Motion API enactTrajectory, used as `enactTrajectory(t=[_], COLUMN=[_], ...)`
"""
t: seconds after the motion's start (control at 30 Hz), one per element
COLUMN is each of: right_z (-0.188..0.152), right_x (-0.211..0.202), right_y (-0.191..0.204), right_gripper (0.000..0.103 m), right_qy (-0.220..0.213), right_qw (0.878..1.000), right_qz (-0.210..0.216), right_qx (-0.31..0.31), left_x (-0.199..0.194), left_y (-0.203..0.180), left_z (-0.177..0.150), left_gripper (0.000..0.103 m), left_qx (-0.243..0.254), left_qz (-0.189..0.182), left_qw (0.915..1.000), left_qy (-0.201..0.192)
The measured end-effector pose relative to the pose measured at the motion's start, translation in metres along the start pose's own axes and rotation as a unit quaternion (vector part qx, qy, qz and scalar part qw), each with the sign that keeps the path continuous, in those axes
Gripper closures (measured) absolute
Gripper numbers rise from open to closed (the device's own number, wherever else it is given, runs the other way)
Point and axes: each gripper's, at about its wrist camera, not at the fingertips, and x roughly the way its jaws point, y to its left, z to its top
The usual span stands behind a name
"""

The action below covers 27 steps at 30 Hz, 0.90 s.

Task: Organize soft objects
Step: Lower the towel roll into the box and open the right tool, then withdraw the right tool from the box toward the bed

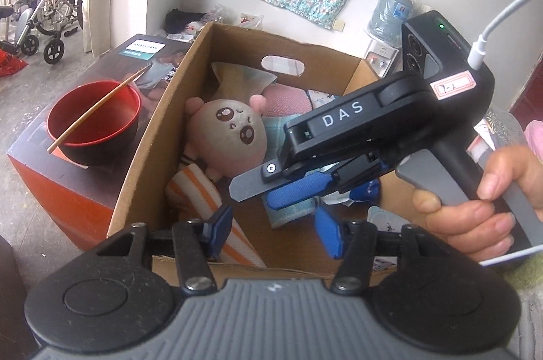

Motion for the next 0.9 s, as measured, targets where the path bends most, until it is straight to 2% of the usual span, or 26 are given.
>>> enactTrajectory(t=[0.17,0.3,0.43,0.57,0.7,0.8,0.9], right_z=[-0.023,-0.054,-0.098,-0.138,-0.171,-0.202,-0.231], right_x=[-0.051,-0.101,-0.151,-0.201,-0.254,-0.286,-0.302], right_y=[-0.007,-0.018,-0.037,-0.058,-0.080,-0.094,-0.112], right_gripper=[0.051,0.050,0.050,0.049,0.049,0.040,0.031], right_qy=[-0.073,-0.141,-0.211,-0.267,-0.325,-0.381,-0.410], right_qw=[0.997,0.990,0.977,0.962,0.940,0.906,0.873], right_qz=[-0.002,-0.001,-0.009,-0.042,-0.102,-0.185,-0.263], right_qx=[0.001,0.004,0.013,0.023,0.027,0.027,0.037], left_x=[-0.010,-0.016,-0.014,-0.004,0.012,0.028,0.047], left_y=[-0.020,-0.042,-0.069,-0.100,-0.133,-0.160,-0.193], left_z=[0.006,0.010,0.013,0.028,0.060,0.085,0.103], left_gripper=[0.029,0.022,0.020,0.019,0.019,0.019,0.018], left_qx=[0.027,0.049,0.075,0.101,0.114,0.126,0.157], left_qz=[-0.016,-0.036,-0.054,-0.071,-0.082,-0.092,-0.074], left_qw=[0.9991,0.9972,0.9947,0.9920,0.9901,0.9877,0.9848], left_qy=[-0.027,-0.045,-0.047,-0.027,-0.007,0.006,0.009])
